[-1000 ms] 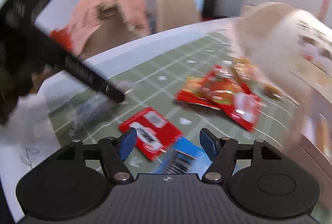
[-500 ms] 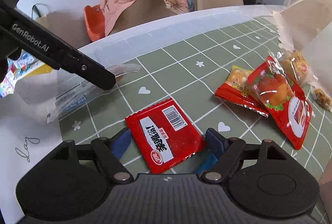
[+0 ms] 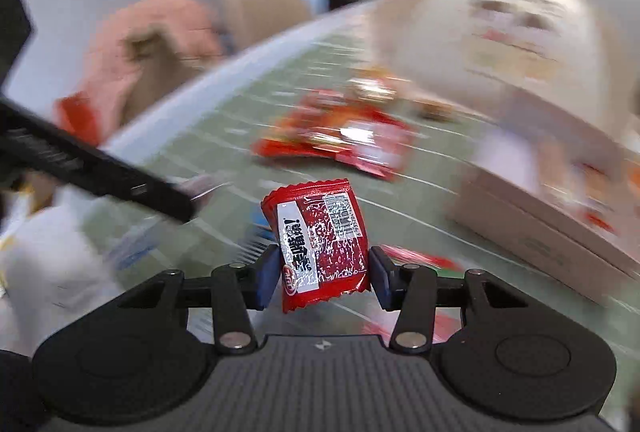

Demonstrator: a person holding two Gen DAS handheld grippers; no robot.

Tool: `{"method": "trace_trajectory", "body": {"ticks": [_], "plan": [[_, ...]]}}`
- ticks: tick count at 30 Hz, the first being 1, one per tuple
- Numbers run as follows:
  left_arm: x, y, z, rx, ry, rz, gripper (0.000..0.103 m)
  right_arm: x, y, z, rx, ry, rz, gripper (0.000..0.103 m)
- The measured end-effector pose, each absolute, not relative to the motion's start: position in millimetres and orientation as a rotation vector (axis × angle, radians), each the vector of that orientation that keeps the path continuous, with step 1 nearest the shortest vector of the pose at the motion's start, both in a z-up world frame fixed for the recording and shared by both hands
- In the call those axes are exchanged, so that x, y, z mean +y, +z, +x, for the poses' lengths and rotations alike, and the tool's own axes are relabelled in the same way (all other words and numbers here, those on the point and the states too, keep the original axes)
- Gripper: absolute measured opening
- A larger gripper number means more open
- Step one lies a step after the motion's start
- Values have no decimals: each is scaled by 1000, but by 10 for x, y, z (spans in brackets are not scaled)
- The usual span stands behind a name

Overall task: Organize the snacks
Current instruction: 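Carry the clear snack and red square packet into the pink box, release both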

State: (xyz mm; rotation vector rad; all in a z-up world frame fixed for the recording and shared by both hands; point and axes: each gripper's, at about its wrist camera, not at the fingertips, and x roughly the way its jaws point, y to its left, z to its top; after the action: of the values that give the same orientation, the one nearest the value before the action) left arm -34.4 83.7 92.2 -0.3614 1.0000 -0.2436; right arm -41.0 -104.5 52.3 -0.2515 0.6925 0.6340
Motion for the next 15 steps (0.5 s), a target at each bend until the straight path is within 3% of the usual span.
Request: {"method": "trace_trajectory", "body": {"ticks": [5,11,13,15], "plan": [[52,1280,-45,961,-481,-236,41,-1708,630,-518,680,383,-200,48],[-429,1891,767,728,-525,-258,43,-2306,844,-670,636,241,-32,49],[-429,1858,1117,654,-528,-346,43,-2422,851,-708,623,202,0,50],[-461,1622,1481,710,-492,-391,42,-2477,847,-719,629,178,24,51]]}}
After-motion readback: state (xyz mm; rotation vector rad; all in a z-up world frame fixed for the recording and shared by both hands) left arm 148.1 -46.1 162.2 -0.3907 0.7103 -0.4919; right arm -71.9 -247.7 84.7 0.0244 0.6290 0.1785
